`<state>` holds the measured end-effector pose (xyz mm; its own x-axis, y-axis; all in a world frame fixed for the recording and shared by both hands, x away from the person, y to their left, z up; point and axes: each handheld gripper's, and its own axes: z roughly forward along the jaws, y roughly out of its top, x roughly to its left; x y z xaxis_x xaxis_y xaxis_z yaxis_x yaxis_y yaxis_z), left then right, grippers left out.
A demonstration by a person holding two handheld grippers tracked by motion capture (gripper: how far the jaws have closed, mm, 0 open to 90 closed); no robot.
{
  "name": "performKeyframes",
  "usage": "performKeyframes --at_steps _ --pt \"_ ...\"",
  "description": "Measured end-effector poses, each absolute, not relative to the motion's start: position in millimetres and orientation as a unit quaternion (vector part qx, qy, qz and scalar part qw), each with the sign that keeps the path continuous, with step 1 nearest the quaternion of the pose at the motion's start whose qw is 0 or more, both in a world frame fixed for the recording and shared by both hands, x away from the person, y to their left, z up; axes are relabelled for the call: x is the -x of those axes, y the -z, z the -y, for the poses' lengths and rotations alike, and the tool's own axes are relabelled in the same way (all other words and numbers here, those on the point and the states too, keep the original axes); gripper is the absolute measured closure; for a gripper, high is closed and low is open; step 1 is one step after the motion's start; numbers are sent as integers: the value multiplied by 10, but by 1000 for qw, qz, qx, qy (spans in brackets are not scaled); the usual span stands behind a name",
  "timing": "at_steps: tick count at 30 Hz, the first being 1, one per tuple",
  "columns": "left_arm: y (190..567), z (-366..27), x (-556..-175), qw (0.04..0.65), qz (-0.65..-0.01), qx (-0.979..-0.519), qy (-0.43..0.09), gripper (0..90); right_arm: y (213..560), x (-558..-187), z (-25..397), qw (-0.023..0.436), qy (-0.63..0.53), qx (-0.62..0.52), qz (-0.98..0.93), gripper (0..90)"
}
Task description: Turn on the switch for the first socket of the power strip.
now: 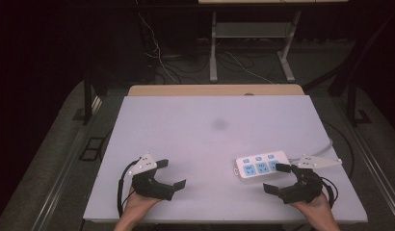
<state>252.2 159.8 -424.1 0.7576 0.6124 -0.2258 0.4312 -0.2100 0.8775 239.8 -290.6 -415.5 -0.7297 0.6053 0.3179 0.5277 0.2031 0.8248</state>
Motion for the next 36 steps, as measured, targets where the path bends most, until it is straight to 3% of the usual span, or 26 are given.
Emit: performKeyframes --at_steps 36 --pt "4243 -1604 -2523 526 -331 -778 -85 0 4153 -2364 2909 32 -506 -368 -780 2"
